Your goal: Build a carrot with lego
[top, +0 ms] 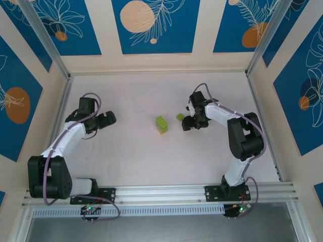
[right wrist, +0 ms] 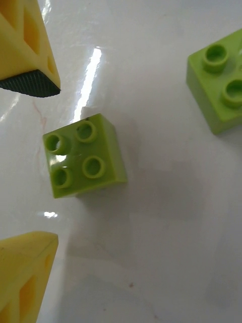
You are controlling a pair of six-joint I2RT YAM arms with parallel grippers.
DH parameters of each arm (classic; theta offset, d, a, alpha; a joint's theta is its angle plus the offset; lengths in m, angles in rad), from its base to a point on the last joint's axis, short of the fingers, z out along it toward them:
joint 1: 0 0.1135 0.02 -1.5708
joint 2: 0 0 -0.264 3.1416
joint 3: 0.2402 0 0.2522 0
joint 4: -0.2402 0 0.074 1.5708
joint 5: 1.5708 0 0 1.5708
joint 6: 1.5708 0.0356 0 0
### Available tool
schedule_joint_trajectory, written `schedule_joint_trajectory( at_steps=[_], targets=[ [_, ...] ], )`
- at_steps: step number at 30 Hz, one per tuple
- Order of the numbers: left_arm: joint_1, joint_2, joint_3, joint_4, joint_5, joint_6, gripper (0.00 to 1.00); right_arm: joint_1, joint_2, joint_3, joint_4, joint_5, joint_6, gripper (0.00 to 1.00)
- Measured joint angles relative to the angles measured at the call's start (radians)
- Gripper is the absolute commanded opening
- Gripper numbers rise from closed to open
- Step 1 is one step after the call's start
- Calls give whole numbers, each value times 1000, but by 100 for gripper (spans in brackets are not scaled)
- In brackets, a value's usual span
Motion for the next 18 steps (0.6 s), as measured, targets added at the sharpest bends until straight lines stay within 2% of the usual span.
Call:
schedule_joint_trajectory(
  at_steps=[8, 13, 18],
  targets=[
    [0, 1, 0, 0, 0, 0, 98, 0, 37, 0, 49, -14, -21, 55],
    [0, 6, 0, 0, 3, 0, 98, 0, 44, 0, 55, -14, -27, 42],
    [0, 6, 0, 1, 3, 0, 98, 5, 44, 1, 54, -14, -18, 36]
  ],
)
